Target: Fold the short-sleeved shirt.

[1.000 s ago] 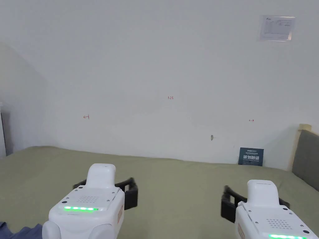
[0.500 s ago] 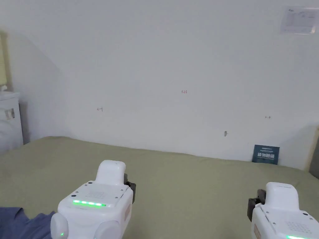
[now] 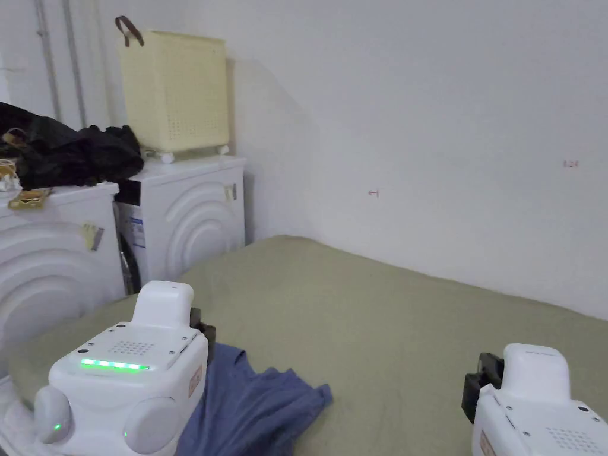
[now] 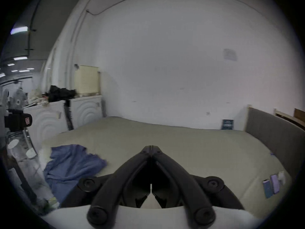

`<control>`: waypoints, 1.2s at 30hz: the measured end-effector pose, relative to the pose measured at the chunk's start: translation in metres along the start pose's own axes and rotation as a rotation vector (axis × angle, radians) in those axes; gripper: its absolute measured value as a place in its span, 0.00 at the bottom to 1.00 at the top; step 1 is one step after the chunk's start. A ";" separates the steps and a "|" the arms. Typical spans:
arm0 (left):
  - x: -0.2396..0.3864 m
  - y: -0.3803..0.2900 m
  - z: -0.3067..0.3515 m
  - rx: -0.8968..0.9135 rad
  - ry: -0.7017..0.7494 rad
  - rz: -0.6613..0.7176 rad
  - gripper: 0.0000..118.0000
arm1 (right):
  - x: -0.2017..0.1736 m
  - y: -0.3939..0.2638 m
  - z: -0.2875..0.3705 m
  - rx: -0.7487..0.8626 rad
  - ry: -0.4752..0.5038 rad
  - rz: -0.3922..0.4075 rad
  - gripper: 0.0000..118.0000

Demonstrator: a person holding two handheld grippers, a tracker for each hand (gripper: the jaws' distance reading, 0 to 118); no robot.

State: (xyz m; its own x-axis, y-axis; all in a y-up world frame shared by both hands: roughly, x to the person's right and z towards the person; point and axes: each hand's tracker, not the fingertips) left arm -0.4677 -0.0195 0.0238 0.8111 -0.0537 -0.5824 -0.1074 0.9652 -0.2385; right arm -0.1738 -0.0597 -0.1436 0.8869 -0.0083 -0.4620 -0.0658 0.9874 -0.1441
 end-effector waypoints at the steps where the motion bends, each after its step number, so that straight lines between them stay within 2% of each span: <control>1: -0.012 -0.001 0.001 -0.004 0.025 0.005 0.00 | -0.011 0.000 -0.005 0.000 0.027 0.002 0.00; 7: -0.053 -0.011 -0.004 -0.032 0.090 0.020 0.00 | -0.047 0.001 -0.024 -0.015 0.096 0.032 0.00; 15: -0.056 -0.029 -0.050 -0.115 0.042 0.056 0.00 | -0.053 -0.011 -0.040 -0.043 0.106 0.051 0.00; 21: -0.029 -0.070 -0.123 -0.294 -0.065 0.058 0.00 | -0.043 -0.039 -0.042 -0.112 0.105 0.073 0.00; 27: 0.009 -0.122 -0.221 -0.560 -0.181 0.089 0.00 | -0.026 -0.084 -0.043 -0.241 0.109 0.093 0.00; 28: 0.016 -0.131 -0.235 -0.608 -0.206 0.084 0.08 | -0.023 -0.091 -0.044 -0.264 0.121 0.101 0.00; 29: 0.021 -0.137 -0.247 -0.634 -0.257 0.091 0.31 | -0.020 -0.097 -0.045 -0.286 0.121 0.109 0.00; 31: 0.028 -0.150 -0.267 -0.686 -0.370 0.058 1.00 | -0.013 -0.108 -0.045 -0.306 0.108 0.108 0.00; 36: 0.056 -0.172 -0.286 -0.767 -0.295 0.005 1.00 | 0.004 -0.126 -0.041 -0.376 0.085 0.065 0.00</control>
State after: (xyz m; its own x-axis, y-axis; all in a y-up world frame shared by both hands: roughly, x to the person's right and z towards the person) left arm -0.5680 -0.2616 -0.1901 0.9159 0.1228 -0.3821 -0.3878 0.5162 -0.7637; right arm -0.1804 -0.1905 -0.1634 0.8354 0.0234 -0.5492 -0.2974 0.8595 -0.4157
